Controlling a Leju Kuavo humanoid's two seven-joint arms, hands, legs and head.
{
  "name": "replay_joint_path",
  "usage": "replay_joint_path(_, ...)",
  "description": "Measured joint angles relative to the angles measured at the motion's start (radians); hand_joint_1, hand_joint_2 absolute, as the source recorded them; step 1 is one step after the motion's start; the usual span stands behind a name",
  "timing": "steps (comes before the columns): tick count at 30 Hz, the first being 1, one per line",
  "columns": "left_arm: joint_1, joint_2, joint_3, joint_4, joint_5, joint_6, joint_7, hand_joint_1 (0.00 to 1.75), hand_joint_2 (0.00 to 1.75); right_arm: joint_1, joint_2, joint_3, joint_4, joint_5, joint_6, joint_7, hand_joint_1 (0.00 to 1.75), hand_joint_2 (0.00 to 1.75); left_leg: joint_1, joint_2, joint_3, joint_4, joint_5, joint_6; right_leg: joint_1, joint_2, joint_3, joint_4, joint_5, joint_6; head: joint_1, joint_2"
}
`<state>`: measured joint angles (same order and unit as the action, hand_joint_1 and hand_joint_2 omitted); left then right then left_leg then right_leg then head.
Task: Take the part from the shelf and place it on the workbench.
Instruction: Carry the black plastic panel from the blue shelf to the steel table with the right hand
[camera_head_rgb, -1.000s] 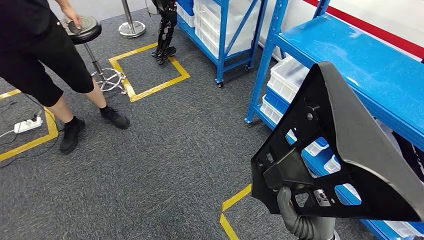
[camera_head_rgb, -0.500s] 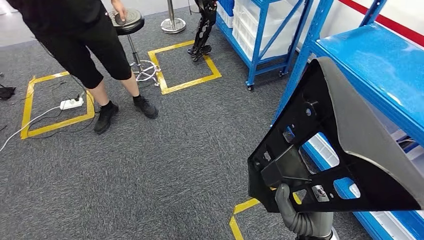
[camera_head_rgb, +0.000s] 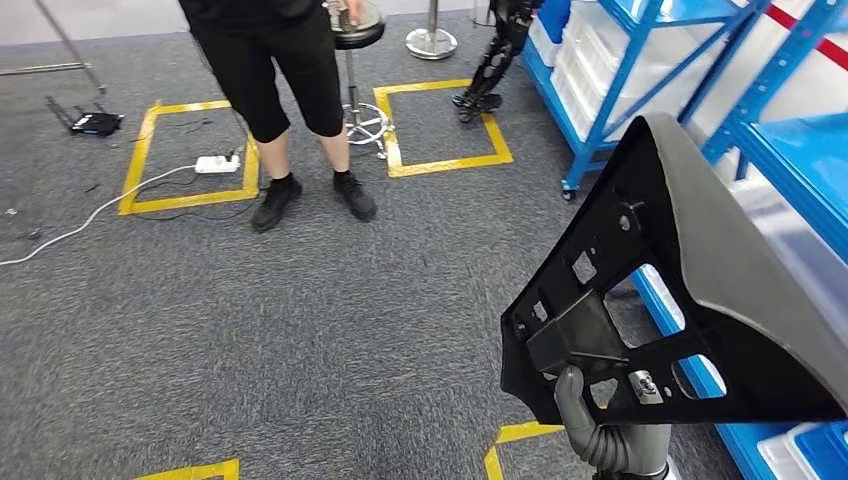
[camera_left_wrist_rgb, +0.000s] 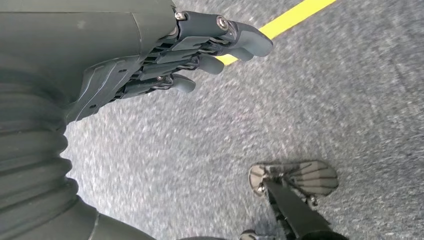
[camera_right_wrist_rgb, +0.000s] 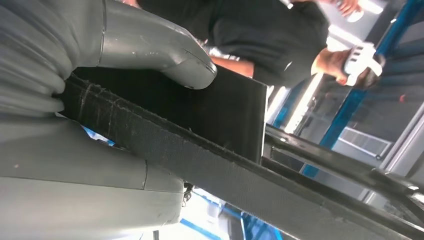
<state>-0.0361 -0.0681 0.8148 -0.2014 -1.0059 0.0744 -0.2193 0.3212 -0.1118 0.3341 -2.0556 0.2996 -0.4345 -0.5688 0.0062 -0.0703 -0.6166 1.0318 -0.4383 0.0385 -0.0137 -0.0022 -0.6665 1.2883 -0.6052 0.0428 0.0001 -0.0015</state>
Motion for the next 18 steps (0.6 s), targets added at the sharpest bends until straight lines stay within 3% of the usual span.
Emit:
replay_joint_path(1, 0.001, 0.000, 0.000, 0.000, -0.001, 0.000, 0.001, 0.00, 1.75, 0.000, 0.000, -0.001, 0.000, -0.001, 0.000, 0.000, 1.66, 1.75, 0.001, -0.016, 0.000, 0.000, 0.002, -0.002, -0.002, 0.007, 0.025, -0.055, 0.027, 0.009, 0.000, 0.000)
replay_joint_path(3, 0.001, -0.002, 0.000, 0.000, -0.006, 0.000, 0.002, 0.00, 1.75, 0.001, 0.000, -0.002, 0.001, -0.001, 0.001, 0.000, 1.66, 1.75, 0.000, -0.046, -0.002, 0.002, 0.005, -0.010, -0.008, 0.053, 0.091, -0.197, 0.082, 0.018, 0.000, 0.000)
replay_joint_path(5, 0.002, -0.002, 0.000, 0.001, -0.013, 0.000, 0.002, 0.00, 1.75, 0.003, 0.001, -0.004, 0.001, -0.002, 0.001, -0.001, 1.66, 1.75, -0.002, -0.070, -0.007, 0.002, 0.010, -0.021, -0.008, 0.081, 0.123, -0.266, 0.105, 0.008, -0.001, 0.000)
replay_joint_path(7, 0.007, -0.001, -0.001, 0.001, -0.018, 0.002, 0.001, 0.00, 1.75, 0.005, 0.003, -0.006, 0.001, -0.002, 0.001, -0.002, 1.66, 1.75, -0.001, -0.090, -0.012, -0.004, 0.017, -0.036, -0.006, 0.059, 0.129, -0.273, 0.111, -0.010, -0.001, 0.000)
replay_joint_path(8, 0.010, 0.000, -0.001, 0.001, -0.019, 0.002, 0.001, 0.00, 1.75, 0.005, 0.004, -0.006, 0.001, -0.002, 0.001, -0.002, 1.66, 1.75, -0.001, -0.084, -0.015, -0.001, 0.015, -0.041, -0.008, 0.047, 0.133, -0.276, 0.114, -0.018, -0.002, 0.000)
replay_joint_path(10, 0.012, 0.001, -0.001, 0.002, -0.020, 0.004, 0.001, 0.00, 1.75, 0.008, 0.007, -0.006, 0.000, -0.001, 0.001, -0.003, 1.66, 1.75, -0.003, -0.023, -0.043, 0.058, -0.024, -0.049, -0.014, 0.018, 0.137, -0.282, 0.120, -0.033, -0.008, 0.000)
replay_joint_path(12, 0.010, 0.000, -0.001, 0.002, -0.020, 0.004, 0.001, 0.00, 1.75, 0.015, 0.009, -0.006, 0.000, -0.001, 0.001, -0.003, 1.66, 1.75, -0.001, 0.045, -0.102, 0.187, -0.094, -0.056, -0.009, -0.013, 0.139, -0.282, 0.119, -0.042, -0.014, 0.000)
replay_joint_path(14, 0.009, 0.000, -0.001, 0.002, -0.021, 0.004, 0.001, 0.00, 1.75, 0.017, 0.010, -0.006, 0.001, -0.001, 0.001, -0.003, 1.66, 1.75, 0.004, 0.064, -0.142, 0.278, -0.124, -0.062, -0.006, -0.045, 0.139, -0.281, 0.117, -0.044, -0.014, 0.000)
replay_joint_path(15, 0.010, 0.000, -0.001, 0.002, -0.023, 0.004, 0.001, 0.00, 1.75, 0.017, 0.010, -0.006, 0.001, -0.001, 0.000, -0.003, 1.66, 1.75, 0.006, 0.069, -0.135, 0.271, -0.112, -0.064, -0.006, -0.059, 0.140, -0.281, 0.115, -0.044, -0.014, 0.000)
replay_joint_path(16, 0.010, 0.000, -0.001, 0.002, -0.025, 0.004, 0.001, 0.00, 1.75, 0.018, 0.011, -0.006, 0.001, -0.001, 0.000, -0.003, 1.66, 1.75, 0.008, 0.078, -0.108, 0.224, -0.085, -0.065, -0.007, -0.072, 0.143, -0.281, 0.113, -0.042, -0.014, 0.000)
replay_joint_path(18, 0.010, 0.000, -0.001, 0.002, -0.029, 0.005, -0.001, 0.00, 1.75, 0.021, 0.011, -0.006, 0.000, -0.001, -0.003, -0.003, 1.66, 1.75, 0.006, 0.125, -0.028, 0.087, -0.030, -0.063, -0.003, -0.094, 0.150, -0.279, 0.106, -0.034, -0.015, 0.000)
